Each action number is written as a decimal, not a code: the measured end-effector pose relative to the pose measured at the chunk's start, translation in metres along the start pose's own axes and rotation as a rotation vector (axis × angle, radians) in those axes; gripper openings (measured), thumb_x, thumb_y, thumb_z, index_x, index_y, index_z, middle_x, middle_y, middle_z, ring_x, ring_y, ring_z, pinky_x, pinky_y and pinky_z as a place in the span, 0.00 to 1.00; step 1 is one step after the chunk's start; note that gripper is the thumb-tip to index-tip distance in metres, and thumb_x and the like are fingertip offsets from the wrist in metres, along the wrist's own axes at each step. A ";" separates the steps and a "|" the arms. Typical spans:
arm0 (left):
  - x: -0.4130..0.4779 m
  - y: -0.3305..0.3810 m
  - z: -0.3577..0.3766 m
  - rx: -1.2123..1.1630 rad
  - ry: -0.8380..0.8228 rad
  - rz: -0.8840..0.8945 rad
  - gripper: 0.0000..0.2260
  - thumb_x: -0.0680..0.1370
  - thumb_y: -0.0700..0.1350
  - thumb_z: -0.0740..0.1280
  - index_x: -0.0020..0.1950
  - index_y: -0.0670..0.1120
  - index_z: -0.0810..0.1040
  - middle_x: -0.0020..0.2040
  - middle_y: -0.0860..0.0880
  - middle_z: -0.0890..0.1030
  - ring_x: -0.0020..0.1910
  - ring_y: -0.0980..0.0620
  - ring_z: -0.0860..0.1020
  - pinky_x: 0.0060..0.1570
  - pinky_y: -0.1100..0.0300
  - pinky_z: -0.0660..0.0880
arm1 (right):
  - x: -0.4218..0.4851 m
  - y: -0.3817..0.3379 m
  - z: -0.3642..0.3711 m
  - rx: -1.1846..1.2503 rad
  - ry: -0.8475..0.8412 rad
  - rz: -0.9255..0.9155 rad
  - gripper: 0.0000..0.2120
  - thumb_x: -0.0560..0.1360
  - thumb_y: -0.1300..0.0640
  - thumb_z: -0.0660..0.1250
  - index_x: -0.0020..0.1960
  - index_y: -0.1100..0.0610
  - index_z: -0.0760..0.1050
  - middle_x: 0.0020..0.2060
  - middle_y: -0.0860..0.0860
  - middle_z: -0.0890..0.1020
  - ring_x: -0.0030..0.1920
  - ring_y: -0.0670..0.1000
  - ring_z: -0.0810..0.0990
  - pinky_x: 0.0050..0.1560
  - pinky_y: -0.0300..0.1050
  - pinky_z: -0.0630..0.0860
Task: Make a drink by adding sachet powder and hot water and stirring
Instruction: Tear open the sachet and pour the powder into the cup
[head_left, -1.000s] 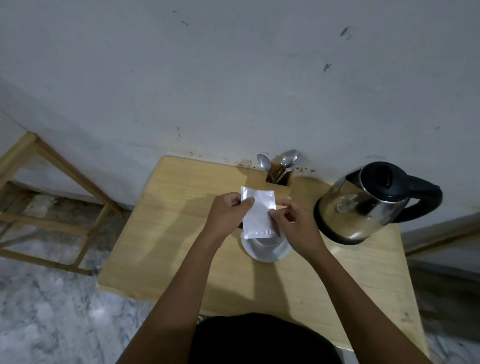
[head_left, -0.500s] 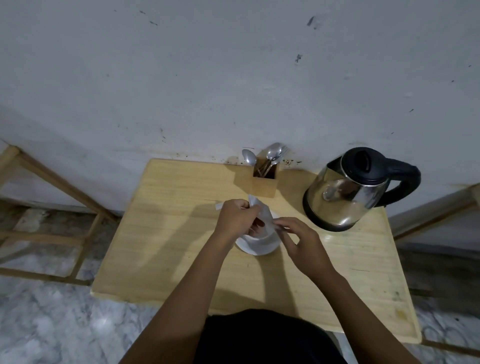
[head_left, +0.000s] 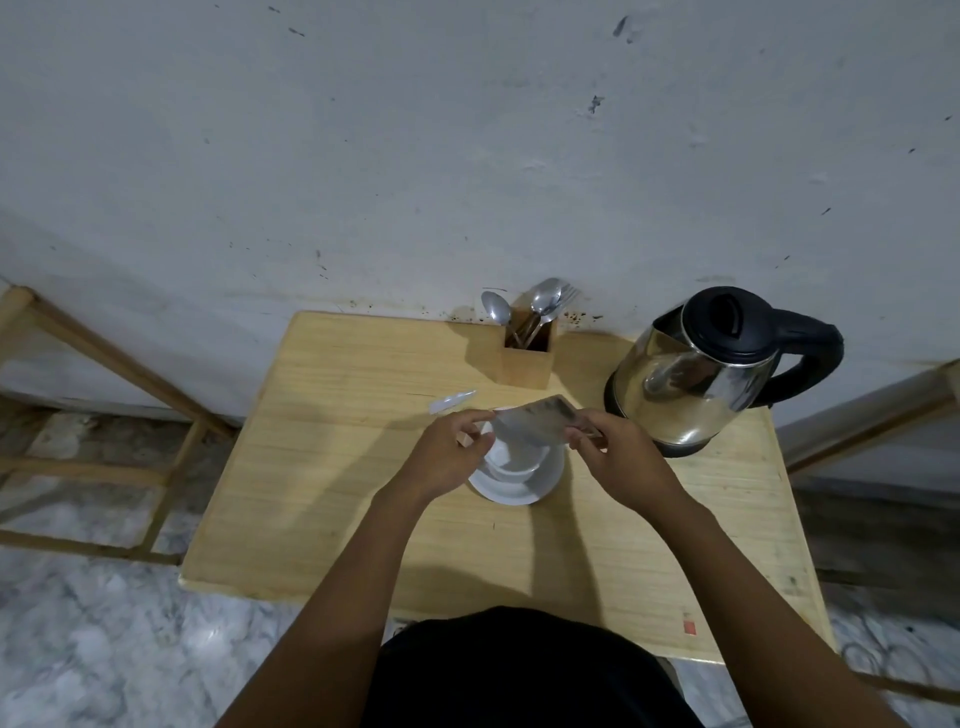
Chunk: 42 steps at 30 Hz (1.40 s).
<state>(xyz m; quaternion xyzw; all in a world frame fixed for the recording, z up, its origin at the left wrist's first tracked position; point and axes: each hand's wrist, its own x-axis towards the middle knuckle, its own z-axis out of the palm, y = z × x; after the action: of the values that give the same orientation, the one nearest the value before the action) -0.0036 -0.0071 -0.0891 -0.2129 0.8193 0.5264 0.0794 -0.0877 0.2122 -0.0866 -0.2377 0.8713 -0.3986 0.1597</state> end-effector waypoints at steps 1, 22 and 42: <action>0.002 -0.003 0.003 0.006 0.031 0.018 0.12 0.77 0.48 0.67 0.60 0.55 0.79 0.44 0.53 0.78 0.38 0.58 0.76 0.39 0.65 0.69 | 0.004 -0.002 -0.001 -0.037 -0.018 -0.004 0.06 0.79 0.56 0.65 0.54 0.51 0.80 0.40 0.38 0.80 0.41 0.34 0.78 0.41 0.34 0.72; 0.018 -0.030 0.018 -0.028 0.237 0.077 0.08 0.77 0.45 0.68 0.53 0.47 0.84 0.47 0.53 0.78 0.42 0.61 0.76 0.41 0.78 0.67 | 0.031 -0.024 -0.009 0.112 0.048 0.039 0.03 0.75 0.60 0.71 0.47 0.54 0.84 0.40 0.45 0.85 0.41 0.39 0.81 0.44 0.26 0.74; 0.019 -0.020 0.020 -0.120 0.253 0.132 0.07 0.76 0.43 0.70 0.52 0.46 0.84 0.49 0.54 0.75 0.47 0.65 0.75 0.44 0.80 0.67 | 0.023 -0.021 0.003 -0.118 0.130 -0.050 0.04 0.73 0.52 0.73 0.48 0.48 0.84 0.41 0.40 0.82 0.41 0.42 0.73 0.44 0.42 0.70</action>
<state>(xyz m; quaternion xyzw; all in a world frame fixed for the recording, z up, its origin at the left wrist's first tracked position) -0.0137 -0.0008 -0.1207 -0.2275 0.8020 0.5476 -0.0722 -0.0999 0.1860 -0.0747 -0.2421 0.8956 -0.3649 0.0783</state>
